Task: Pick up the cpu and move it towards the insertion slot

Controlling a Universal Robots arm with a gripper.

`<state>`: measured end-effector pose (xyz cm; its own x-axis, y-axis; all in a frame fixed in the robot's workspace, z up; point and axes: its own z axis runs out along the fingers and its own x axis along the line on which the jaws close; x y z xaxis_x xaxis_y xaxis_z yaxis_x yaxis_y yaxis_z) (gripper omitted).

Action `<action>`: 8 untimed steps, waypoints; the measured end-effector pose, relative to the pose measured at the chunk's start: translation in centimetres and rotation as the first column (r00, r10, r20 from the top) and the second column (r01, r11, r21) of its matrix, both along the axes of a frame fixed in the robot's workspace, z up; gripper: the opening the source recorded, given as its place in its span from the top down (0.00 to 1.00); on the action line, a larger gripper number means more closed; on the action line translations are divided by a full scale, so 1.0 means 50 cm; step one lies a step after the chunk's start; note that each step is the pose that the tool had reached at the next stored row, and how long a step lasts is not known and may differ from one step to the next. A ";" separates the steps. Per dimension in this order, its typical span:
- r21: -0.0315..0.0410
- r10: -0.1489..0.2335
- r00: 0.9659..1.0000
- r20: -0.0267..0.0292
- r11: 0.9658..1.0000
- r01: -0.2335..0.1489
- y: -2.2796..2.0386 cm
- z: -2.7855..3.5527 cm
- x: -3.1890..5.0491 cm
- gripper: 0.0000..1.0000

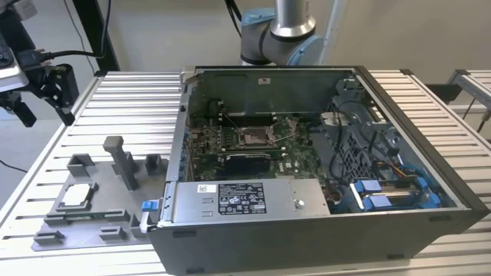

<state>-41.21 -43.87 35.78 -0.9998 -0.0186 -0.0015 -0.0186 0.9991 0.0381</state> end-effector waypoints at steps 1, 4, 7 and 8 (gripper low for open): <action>0.000 0.000 1.000 0.000 1.000 0.000 0.0000 0.000 0.000 0.00; 0.000 0.000 1.000 0.000 1.000 0.000 -0.0002 -0.004 0.000 0.00; 0.000 0.000 1.000 0.000 1.000 0.000 -0.0001 -0.011 0.000 0.00; 0.000 0.000 1.000 0.000 1.000 0.000 0.0000 -0.014 0.000 0.00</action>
